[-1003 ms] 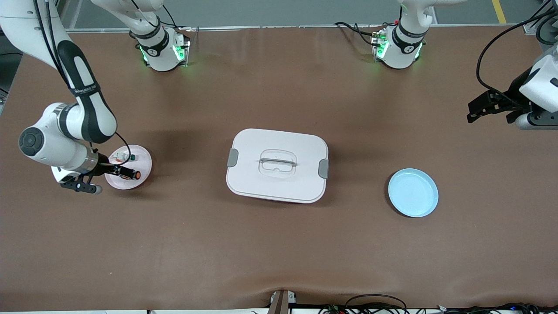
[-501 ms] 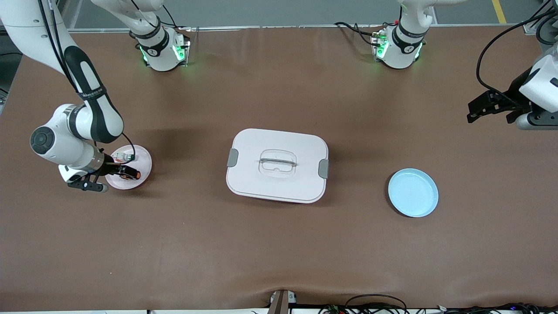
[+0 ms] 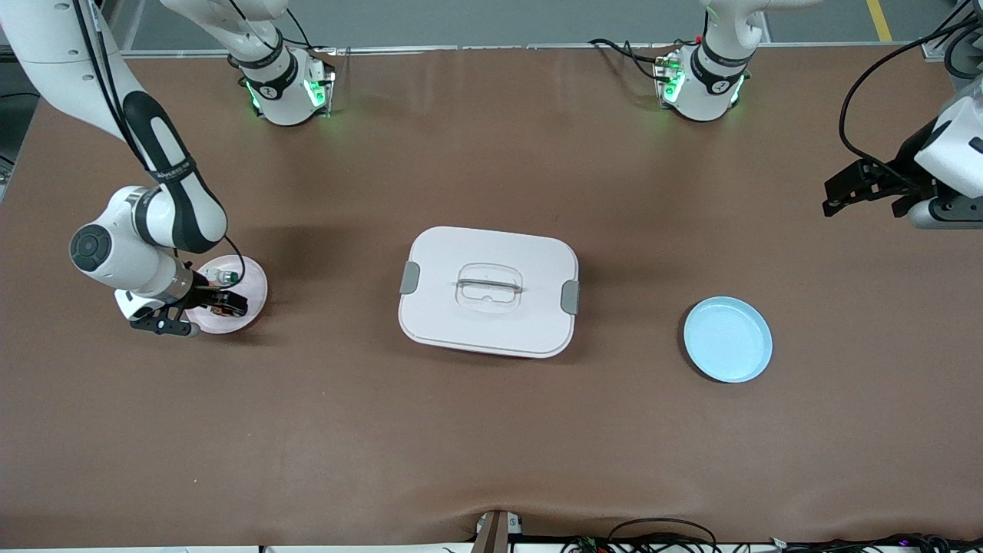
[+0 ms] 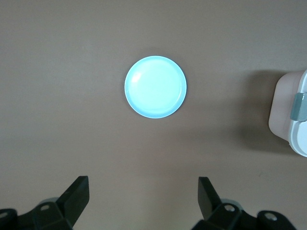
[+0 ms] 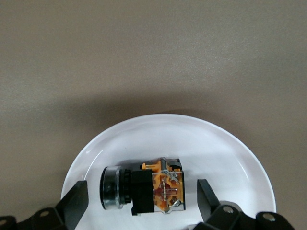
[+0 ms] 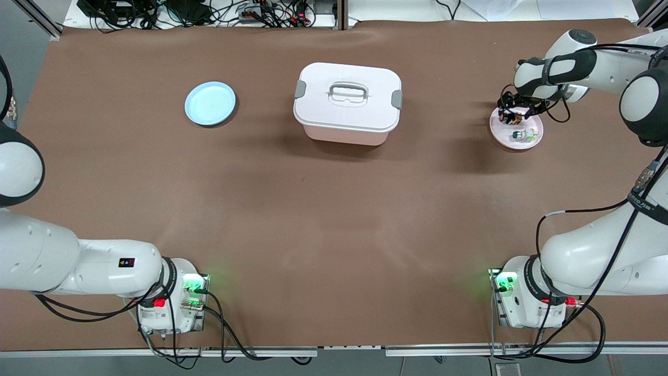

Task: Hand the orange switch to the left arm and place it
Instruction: 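Close the right gripper on the black-orange switch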

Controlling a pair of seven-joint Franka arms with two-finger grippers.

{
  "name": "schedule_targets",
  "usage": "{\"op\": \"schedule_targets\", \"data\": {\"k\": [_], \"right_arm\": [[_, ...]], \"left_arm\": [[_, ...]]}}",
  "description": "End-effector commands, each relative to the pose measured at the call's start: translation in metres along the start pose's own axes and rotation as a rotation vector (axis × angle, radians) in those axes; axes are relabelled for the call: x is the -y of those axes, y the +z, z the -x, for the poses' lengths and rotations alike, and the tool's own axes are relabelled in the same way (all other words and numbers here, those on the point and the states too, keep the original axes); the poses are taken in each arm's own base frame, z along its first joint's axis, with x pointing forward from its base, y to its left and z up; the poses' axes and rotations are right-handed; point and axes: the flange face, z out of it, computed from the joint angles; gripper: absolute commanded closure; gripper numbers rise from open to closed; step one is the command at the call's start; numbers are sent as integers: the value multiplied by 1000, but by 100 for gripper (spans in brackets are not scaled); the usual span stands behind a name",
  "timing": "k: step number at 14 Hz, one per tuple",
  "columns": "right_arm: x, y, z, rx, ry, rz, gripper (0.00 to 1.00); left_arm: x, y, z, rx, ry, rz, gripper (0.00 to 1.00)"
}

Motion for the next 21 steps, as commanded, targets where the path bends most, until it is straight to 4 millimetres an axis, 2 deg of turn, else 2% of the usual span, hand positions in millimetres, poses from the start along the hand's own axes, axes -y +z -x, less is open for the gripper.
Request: {"op": "schedule_targets", "data": {"k": [1, 7, 21], "right_arm": [[-2, 3, 1, -5, -10, -12, 0], [-5, 13, 3, 7, -14, -13, 0], [-9, 13, 1, 17, -6, -14, 0]], "left_arm": [[2, -4, -1, 10, 18, 10, 0], [2, -4, -1, 10, 17, 11, 0], [2, -3, -2, 12, 17, 11, 0]]}}
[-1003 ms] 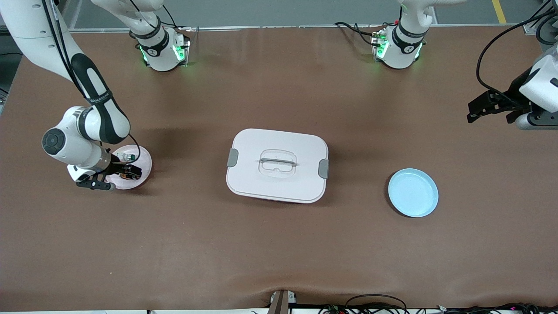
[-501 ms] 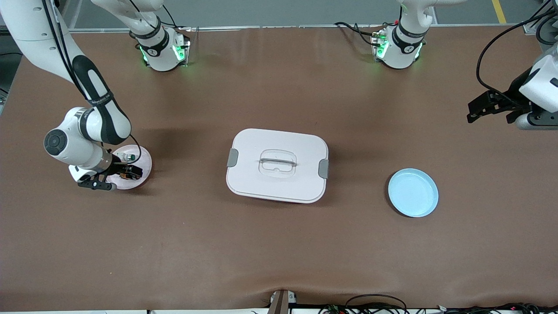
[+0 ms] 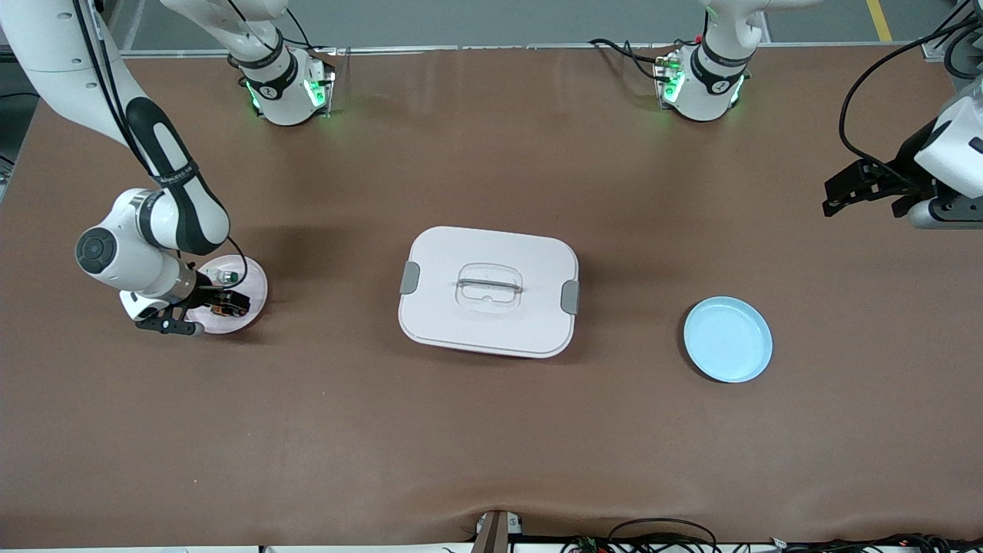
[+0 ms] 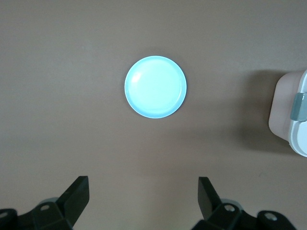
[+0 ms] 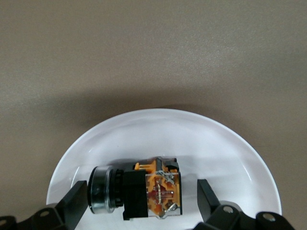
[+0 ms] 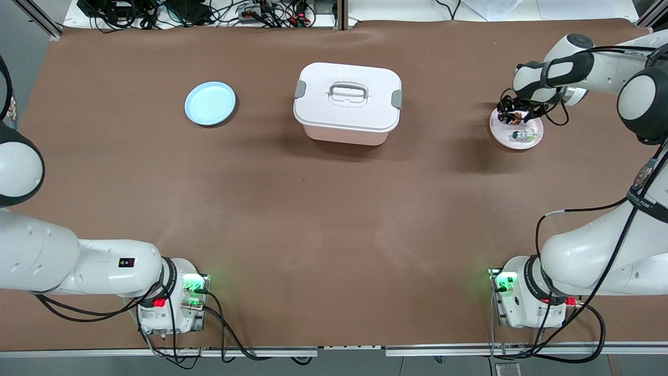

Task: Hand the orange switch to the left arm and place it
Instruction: 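Close the right gripper on the black-orange switch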

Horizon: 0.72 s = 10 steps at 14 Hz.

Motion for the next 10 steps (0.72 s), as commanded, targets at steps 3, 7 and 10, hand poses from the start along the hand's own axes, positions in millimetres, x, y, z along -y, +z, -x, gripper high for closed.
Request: {"op": "schedule_targets", "data": {"k": [3, 7, 10], "right_arm": [[-8, -1, -2, 4, 6, -15, 0], [-19, -2, -3, 5, -82, -19, 100], [-22, -5, -5, 24, -73, -25, 100]], "left_arm": [[2, -4, -1, 10, 17, 11, 0], [1, -3, -2, 12, 19, 11, 0], [2, -3, -2, 12, 17, 11, 0]]}}
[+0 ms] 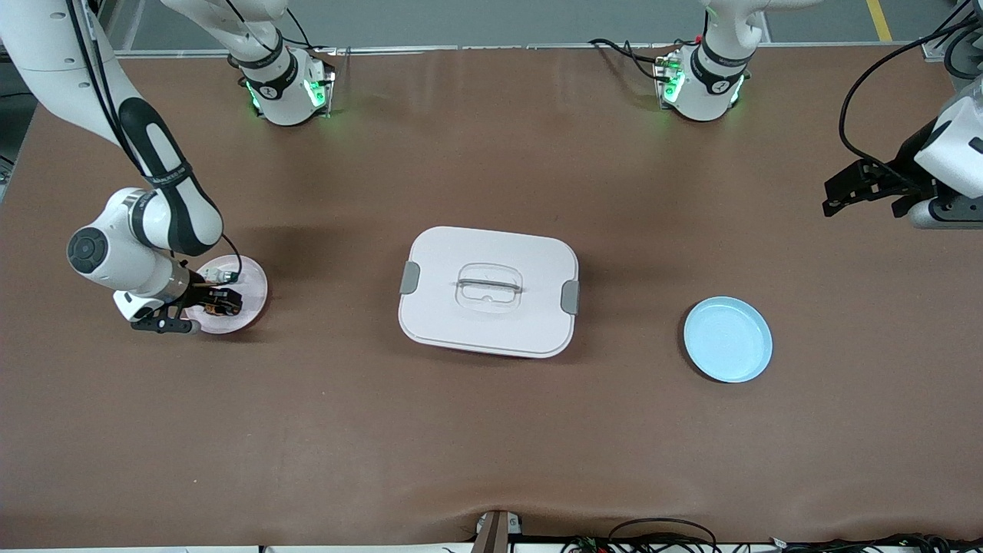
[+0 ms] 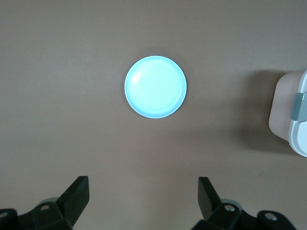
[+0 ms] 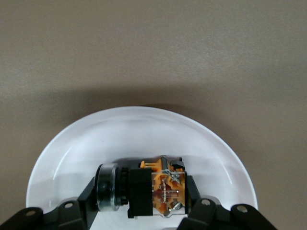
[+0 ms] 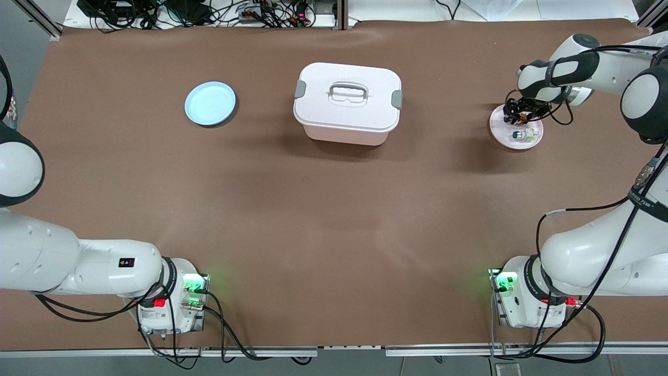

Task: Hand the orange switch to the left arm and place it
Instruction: 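Close the right gripper on the black-orange switch, then lift the switch with the right gripper while the left gripper approaches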

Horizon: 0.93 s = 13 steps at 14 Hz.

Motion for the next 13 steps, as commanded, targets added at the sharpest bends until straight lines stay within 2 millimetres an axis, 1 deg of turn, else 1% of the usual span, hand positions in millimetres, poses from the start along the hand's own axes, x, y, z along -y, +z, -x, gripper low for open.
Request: {"op": "schedule_targets", "data": {"k": [1, 9, 11, 13], "right_arm": [[-3, -4, -5, 9, -5, -21, 100], [-1, -4, -5, 11, 3, -23, 100], [9, -8, -6, 33, 46, -28, 100], [15, -20, -11, 93, 67, -41, 100]], "left_arm": [[2, -4, -1, 10, 17, 11, 0], [1, -4, -2, 10, 19, 11, 0], [0, -5, -1, 7, 19, 19, 0], [-5, -14, -1, -9, 22, 25, 0]]}}
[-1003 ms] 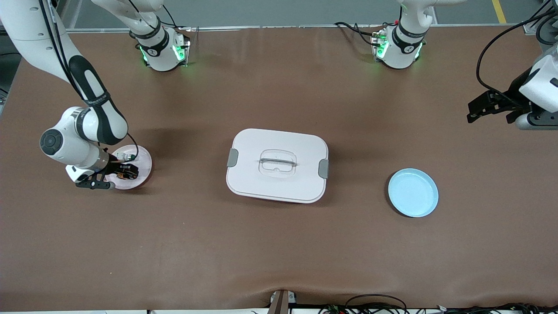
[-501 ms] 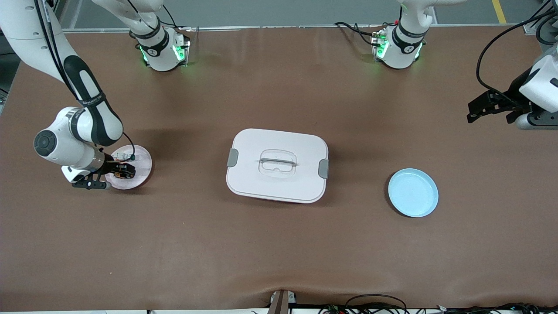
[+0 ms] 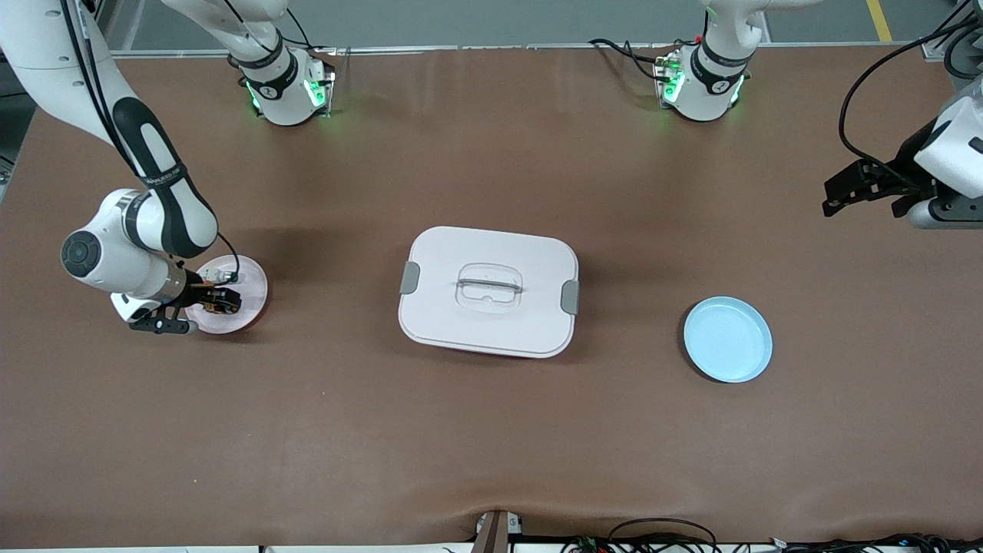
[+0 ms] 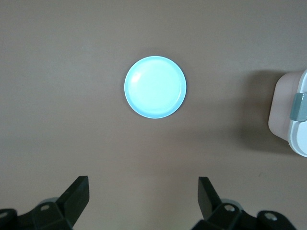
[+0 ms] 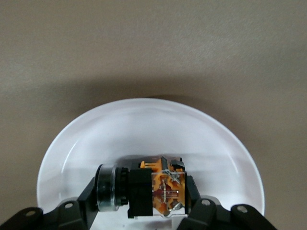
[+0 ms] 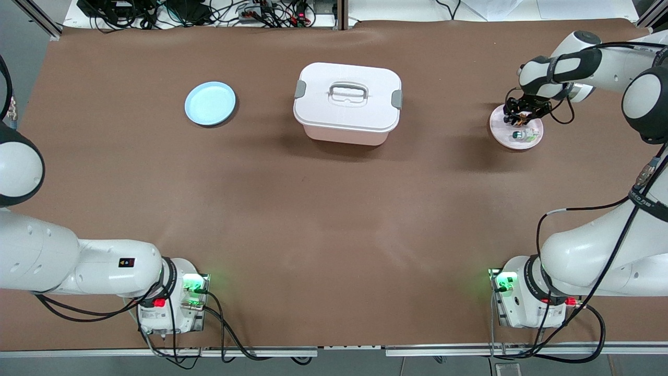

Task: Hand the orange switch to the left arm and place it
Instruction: 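Lift the switch with the right gripper while the left gripper approaches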

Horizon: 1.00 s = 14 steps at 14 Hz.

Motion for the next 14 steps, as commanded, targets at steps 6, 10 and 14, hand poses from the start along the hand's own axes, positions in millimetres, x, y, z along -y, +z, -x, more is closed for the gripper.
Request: {"op": "schedule_targets", "data": {"k": [6, 10, 14], "right_arm": [[38, -68, -3, 140, 132, -162, 100], [73, -113, 3, 204, 226, -171, 100], [117, -152, 18, 257, 340, -237, 100]], "left_arm": [[-19, -32, 6, -1, 22, 187, 0], [-32, -36, 6, 3, 25, 331, 0], [-45, -38, 4, 10, 35, 462, 0]]}}
